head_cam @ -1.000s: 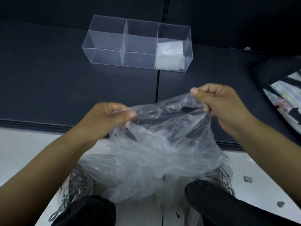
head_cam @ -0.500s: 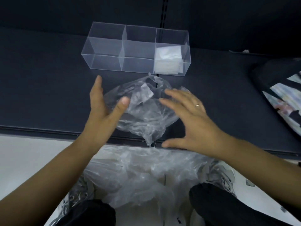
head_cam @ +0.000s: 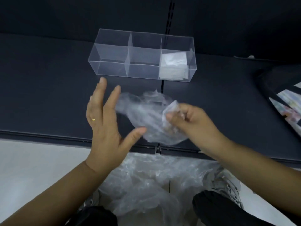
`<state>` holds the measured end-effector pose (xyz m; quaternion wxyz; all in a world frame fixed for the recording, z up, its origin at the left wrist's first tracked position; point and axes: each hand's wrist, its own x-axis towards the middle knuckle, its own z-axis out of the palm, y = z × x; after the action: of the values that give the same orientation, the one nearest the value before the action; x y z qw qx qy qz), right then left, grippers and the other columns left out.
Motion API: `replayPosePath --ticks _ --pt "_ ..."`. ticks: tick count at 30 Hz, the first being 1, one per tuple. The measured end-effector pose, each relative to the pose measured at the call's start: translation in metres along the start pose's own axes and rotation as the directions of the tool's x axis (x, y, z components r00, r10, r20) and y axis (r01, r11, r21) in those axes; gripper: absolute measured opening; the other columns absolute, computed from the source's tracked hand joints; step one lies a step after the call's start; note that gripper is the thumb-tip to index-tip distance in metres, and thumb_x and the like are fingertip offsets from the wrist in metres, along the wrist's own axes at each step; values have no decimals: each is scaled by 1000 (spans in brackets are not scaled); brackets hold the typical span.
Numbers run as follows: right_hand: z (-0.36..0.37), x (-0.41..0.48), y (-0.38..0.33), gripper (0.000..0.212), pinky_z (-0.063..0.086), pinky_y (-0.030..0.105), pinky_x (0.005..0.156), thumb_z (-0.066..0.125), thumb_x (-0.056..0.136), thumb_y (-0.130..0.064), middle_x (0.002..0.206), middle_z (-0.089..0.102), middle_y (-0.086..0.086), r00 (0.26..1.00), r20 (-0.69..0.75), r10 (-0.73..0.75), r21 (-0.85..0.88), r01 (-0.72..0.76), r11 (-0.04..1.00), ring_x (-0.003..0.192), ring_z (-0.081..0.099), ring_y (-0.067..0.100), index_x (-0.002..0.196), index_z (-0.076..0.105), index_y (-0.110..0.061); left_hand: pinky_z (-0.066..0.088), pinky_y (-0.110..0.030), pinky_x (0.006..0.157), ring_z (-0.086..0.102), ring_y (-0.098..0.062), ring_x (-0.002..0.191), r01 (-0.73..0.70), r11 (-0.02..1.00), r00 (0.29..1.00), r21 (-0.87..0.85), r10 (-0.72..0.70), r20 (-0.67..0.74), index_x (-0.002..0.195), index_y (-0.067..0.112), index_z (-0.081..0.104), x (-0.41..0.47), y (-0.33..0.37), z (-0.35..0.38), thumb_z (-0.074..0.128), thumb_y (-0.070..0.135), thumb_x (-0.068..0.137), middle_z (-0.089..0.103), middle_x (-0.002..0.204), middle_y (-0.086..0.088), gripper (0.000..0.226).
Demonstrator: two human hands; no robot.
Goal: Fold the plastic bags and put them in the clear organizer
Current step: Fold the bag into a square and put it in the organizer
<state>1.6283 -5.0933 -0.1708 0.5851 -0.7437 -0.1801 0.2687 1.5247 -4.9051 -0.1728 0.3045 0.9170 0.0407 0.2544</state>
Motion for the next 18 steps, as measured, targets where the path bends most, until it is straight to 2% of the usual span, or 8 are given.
replayPosePath --ticks 2,4,6,9,12,15,16,18 --pt "-8 2 -17 26 55 30 69 67 82 -32 86 72 7 982 65 176 452 -186 873 76 68 18 96 72 -11 20 -55 114 16 -31 144 -89 994 995 -67 86 -55 141 7 29 -2 11 3 46 65 87 16 151 -19 82" --pt "-15 2 -29 40 57 30 71 65 81 -32 95 73 6 968 104 227 606 -243 758 86 70 18 111 68 -6 19 -47 117 16 -24 145 -33 984 999 -174 38 23 143 17 27 -3 20 8 52 69 80 15 154 -5 86" --pt "-17 -1 -36 39 57 28 69 62 81 -32 96 73 6 968 89 236 636 -238 734 86 71 17 109 69 -6 23 -44 116 19 -16 144 160 936 979 -312 -109 174 145 26 25 0 26 12 63 68 71 18 155 6 93" --pt "-18 -6 -35 35 57 27 63 60 81 -30 94 74 9 963 71 262 651 -244 719 81 72 18 105 71 -6 41 -19 101 42 0 130 428 702 890 -570 -216 402 142 39 28 7 32 15 77 49 66 47 137 25 91" --pt "-18 -7 -32 35 58 29 64 62 79 -29 97 73 14 955 26 294 640 -242 730 82 72 21 103 70 -4 49 -14 83 65 -6 105 533 475 844 -700 -244 477 128 26 48 10 35 20 81 30 74 68 113 11 63" --pt "-23 -8 -28 38 58 29 64 66 75 -30 94 73 15 948 -31 316 610 -232 758 80 71 22 100 68 0 51 -15 66 68 -8 70 531 492 847 -690 -326 419 90 24 70 13 36 20 69 28 76 72 76 2 14" --pt "-26 -8 -27 35 57 29 62 68 74 -31 88 73 13 946 -63 319 585 -224 780 75 71 21 93 68 -2 49 -16 61 63 -7 62 532 518 846 -670 -359 395 76 26 70 14 35 19 66 31 77 68 66 3 7" --pt "-35 -9 -25 25 55 28 59 69 70 -35 76 68 13 934 -164 318 499 -199 843 66 66 20 73 65 -11 47 -17 59 56 -9 57 534 556 844 -638 -395 362 66 23 66 17 29 18 64 35 79 61 59 2 18"
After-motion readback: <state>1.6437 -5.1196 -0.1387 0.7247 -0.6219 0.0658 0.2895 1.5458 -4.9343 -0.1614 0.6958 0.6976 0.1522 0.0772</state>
